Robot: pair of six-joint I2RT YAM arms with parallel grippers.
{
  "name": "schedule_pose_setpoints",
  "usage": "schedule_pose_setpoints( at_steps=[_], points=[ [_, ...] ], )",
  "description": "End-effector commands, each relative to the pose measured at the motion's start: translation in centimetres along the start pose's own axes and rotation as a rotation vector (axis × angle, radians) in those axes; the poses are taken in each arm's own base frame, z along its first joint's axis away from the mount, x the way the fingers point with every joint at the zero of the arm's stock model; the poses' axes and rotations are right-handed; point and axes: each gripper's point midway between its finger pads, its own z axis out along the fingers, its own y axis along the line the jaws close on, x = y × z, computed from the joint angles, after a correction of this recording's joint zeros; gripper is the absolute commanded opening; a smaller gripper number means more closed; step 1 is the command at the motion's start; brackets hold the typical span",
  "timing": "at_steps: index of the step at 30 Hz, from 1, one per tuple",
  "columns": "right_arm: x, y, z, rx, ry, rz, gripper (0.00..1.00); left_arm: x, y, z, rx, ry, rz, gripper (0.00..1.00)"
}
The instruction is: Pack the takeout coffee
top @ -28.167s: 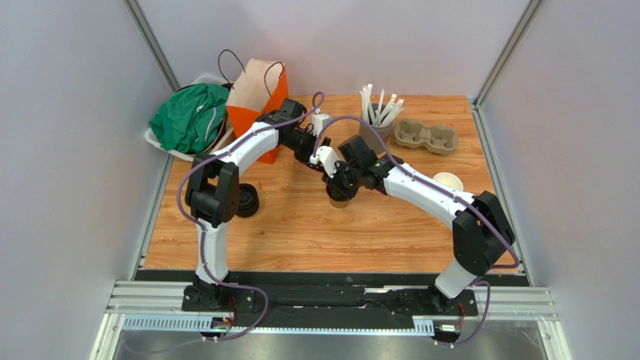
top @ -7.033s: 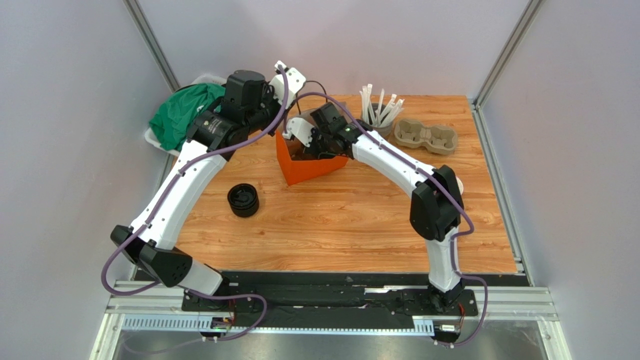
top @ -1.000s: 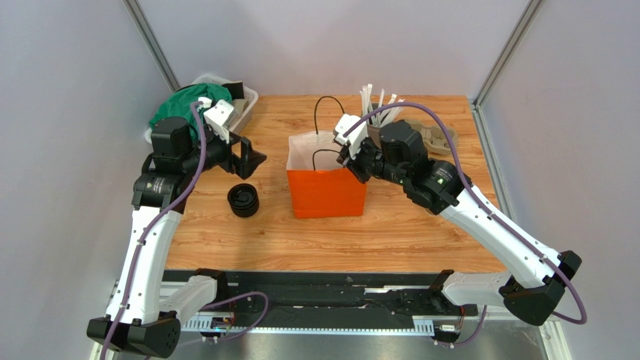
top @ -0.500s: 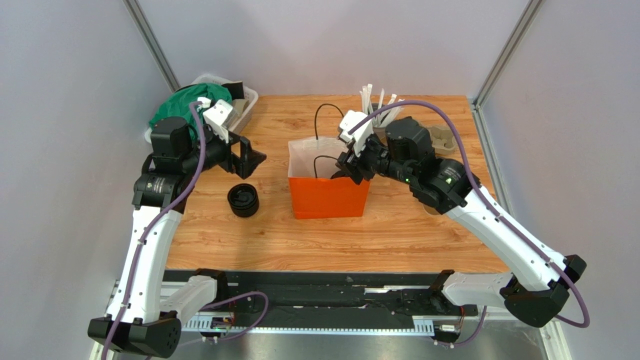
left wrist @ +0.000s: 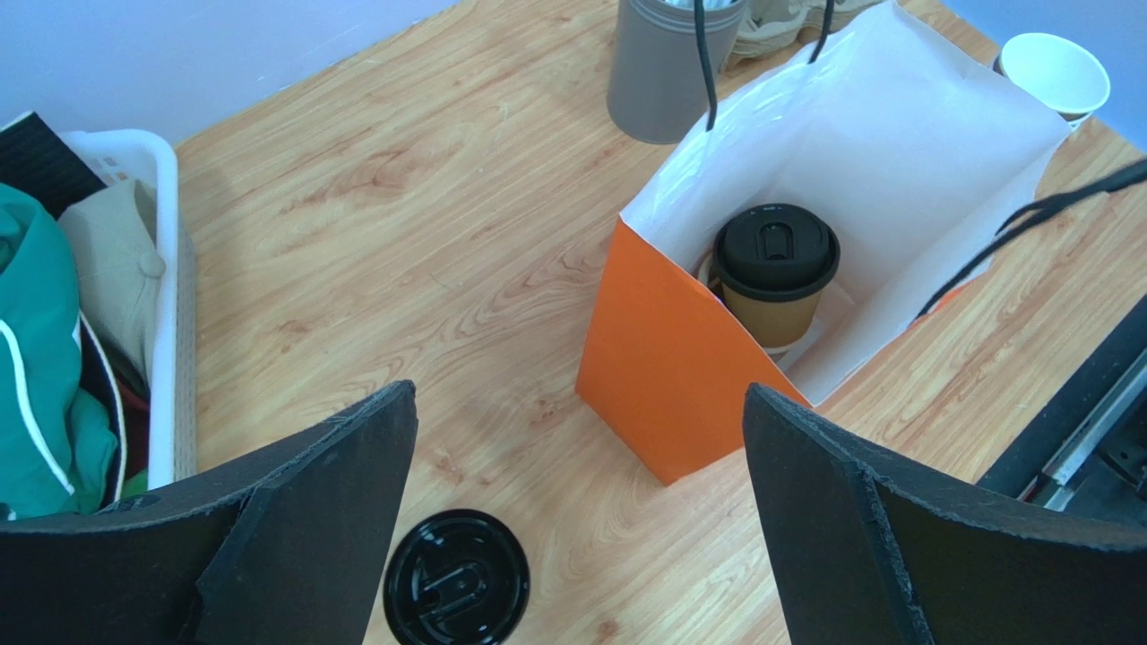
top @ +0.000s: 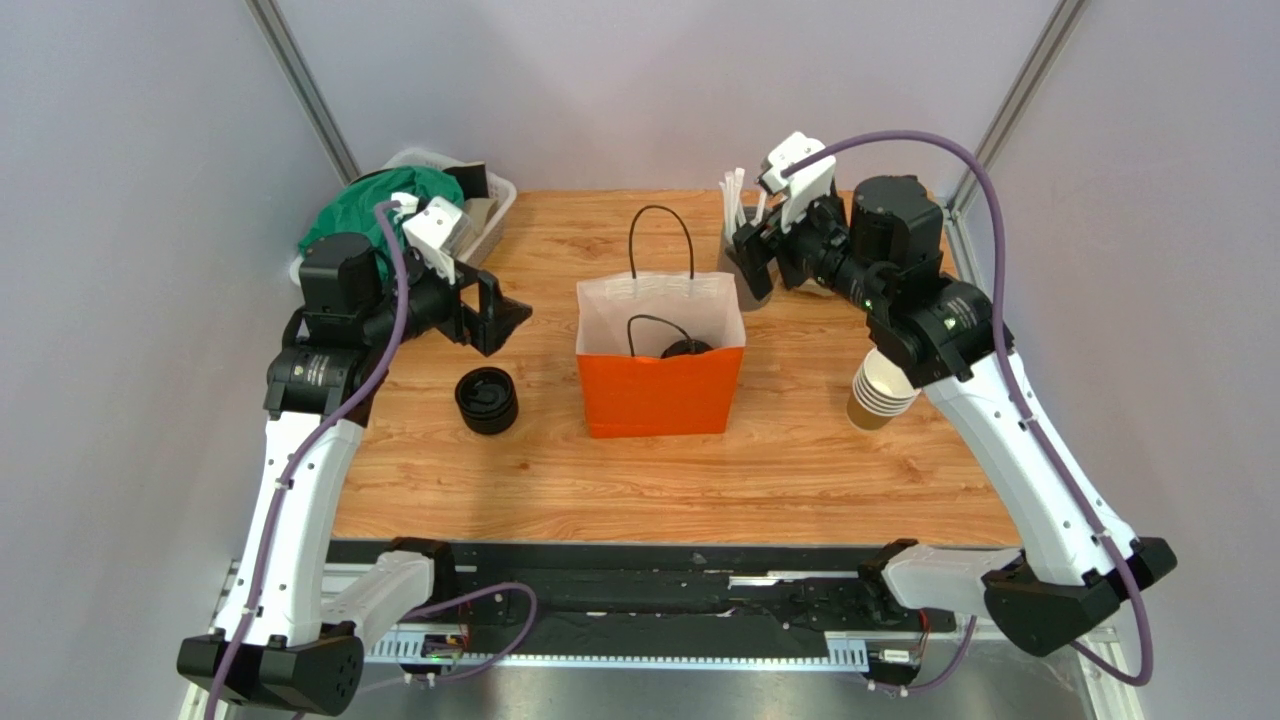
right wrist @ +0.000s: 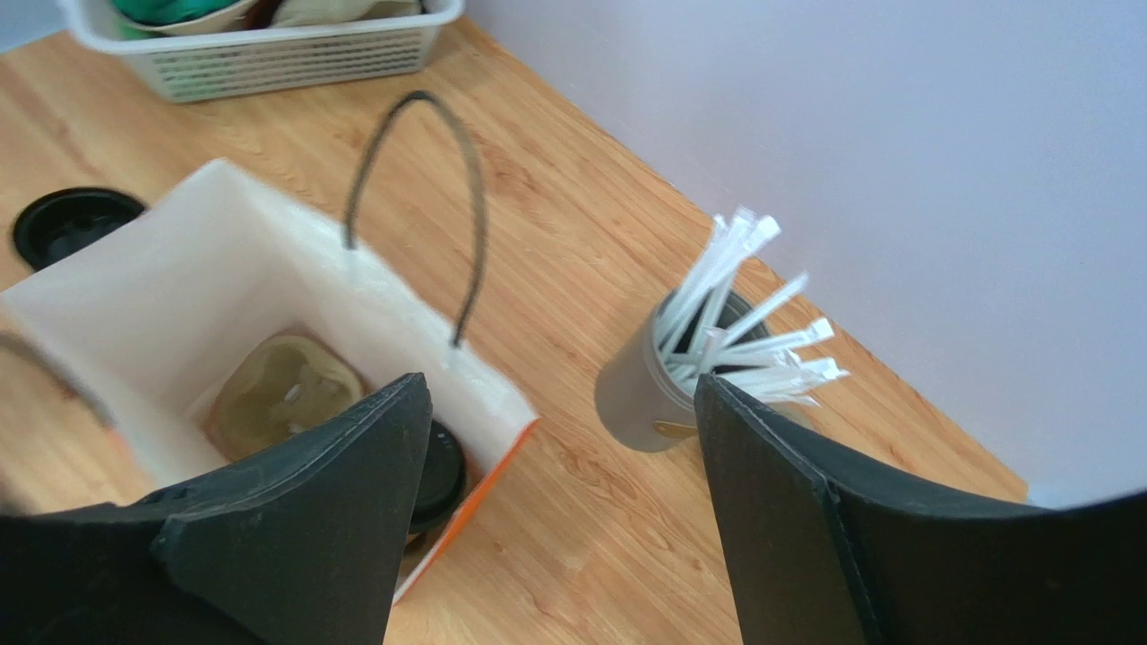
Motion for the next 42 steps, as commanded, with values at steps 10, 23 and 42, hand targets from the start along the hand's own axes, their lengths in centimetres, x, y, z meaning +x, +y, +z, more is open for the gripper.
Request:
schedule_pose_setpoints(
  at_steps=[10, 23, 42],
  points=[
    [3.8, -7.9, 10.0, 0.192, 0.032, 0.101, 0.72, -0.9, 0.0, -0.7, -0.003, -0.050, 0.008, 0.99],
    [9.0, -11.0, 14.4, 0.318, 0.180, 0.152, 0.65, -0.7, 0.6, -0.7, -0.011, -0.056, -0.015, 0.99],
    [15.4, -11.2, 16.5, 0.343, 0.353, 0.153, 0.60, -0.5, 0.9, -1.0, -0.018, -0.073, -0.039, 0.99]
  ],
)
